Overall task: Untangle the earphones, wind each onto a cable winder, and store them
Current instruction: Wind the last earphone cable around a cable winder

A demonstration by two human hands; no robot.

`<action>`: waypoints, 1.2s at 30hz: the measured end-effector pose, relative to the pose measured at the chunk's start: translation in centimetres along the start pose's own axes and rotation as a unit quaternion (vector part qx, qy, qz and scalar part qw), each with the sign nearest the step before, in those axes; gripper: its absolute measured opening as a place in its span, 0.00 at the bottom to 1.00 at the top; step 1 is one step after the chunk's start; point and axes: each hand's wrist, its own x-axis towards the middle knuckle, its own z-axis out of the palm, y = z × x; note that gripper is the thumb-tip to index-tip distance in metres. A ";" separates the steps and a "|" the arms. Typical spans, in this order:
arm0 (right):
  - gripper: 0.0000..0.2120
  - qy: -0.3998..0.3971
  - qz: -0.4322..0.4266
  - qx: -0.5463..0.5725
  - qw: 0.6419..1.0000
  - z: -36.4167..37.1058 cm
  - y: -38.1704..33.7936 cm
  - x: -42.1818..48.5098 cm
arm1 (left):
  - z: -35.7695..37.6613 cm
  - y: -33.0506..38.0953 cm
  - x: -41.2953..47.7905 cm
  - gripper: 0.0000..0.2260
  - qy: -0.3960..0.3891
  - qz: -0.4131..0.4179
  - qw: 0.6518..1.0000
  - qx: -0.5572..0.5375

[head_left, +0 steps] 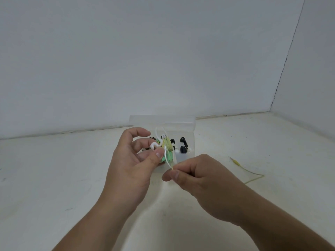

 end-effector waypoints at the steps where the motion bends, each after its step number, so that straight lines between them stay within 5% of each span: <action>1: 0.12 0.000 0.002 -0.003 1.000 0.0 0.0 0.0 | 0.0 0.0 0.0 0.15 -0.002 0.002 1.000 0.006; 12: 0.14 0.190 0.081 0.145 0.968 -1.6 0.4 0.1 | -0.4 -0.2 0.1 0.15 -0.023 0.024 0.993 0.109; 17: 0.12 0.164 0.058 0.239 0.955 -2.0 0.2 0.1 | 0.1 -0.1 -0.4 0.17 -0.074 0.015 0.985 0.156; 25: 0.12 0.238 -0.073 -0.029 0.968 -2.5 0.5 0.1 | 0.8 0.6 -1.0 0.19 -0.155 -0.029 0.975 0.155; 36: 0.10 0.202 -0.048 0.079 0.975 -2.6 1.0 0.4 | 0.6 1.0 -0.8 0.20 -0.194 -0.076 0.976 0.069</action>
